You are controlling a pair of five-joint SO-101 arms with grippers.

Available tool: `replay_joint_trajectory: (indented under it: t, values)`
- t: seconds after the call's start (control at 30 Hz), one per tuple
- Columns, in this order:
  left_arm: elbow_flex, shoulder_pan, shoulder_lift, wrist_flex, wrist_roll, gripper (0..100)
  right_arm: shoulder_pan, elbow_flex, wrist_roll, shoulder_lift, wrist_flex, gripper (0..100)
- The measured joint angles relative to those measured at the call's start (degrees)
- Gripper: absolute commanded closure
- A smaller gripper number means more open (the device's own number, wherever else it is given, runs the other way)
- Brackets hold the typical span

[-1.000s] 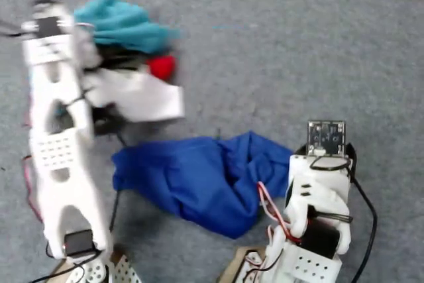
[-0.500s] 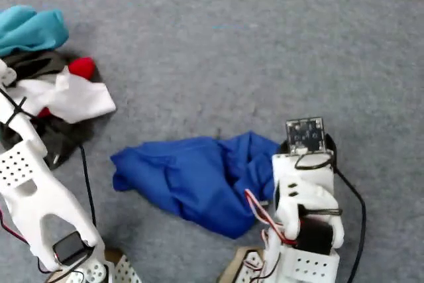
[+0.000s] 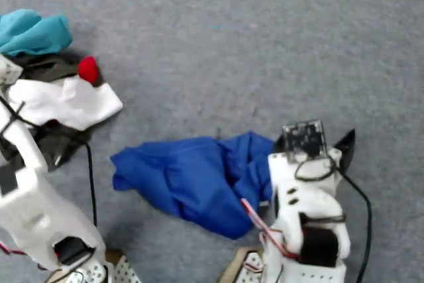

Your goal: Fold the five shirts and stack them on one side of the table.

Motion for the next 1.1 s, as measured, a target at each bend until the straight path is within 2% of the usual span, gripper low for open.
replay_joint_trajectory:
  t: [0.1, 0.3, 0.43, 0.6, 0.77, 0.87, 1.0, 1.1]
  values:
    - [5.1, 2.29, -10.9, 0.0, -4.04, 72, 0.0, -5.54, 2.55, 3.6, 2.9, 65.2]
    - [18.46, 6.07, -32.44, 0.0, -5.54, 72, -0.35, -22.77, 3.87, 23.74, 7.82, 82.9]
    - [29.54, 5.54, -40.79, 0.0, -5.54, 72, -6.68, -37.63, 4.04, 39.56, 14.33, 88.3]
    - [41.05, -0.44, -47.38, 0.0, -5.54, 72, -17.76, -52.31, 4.04, 54.68, 19.69, 88.5]
    - [49.14, -4.57, -50.37, 0.0, -5.71, 72, -26.64, -58.37, 4.04, 65.14, 19.87, 87.8]
    - [55.03, -4.84, -50.46, -0.7, -5.89, 72, -31.3, -58.9, 4.04, 72.09, 19.87, 80.6]
    - [62.86, -4.92, -50.46, -7.91, -7.3, 72, -35.6, -58.9, 4.48, 82.2, 20.22, 71.0]
    - [66.73, -5.01, -50.46, -12.48, -11.16, 72, -38.59, -61.19, 9.67, 91.08, 20.84, 69.5]
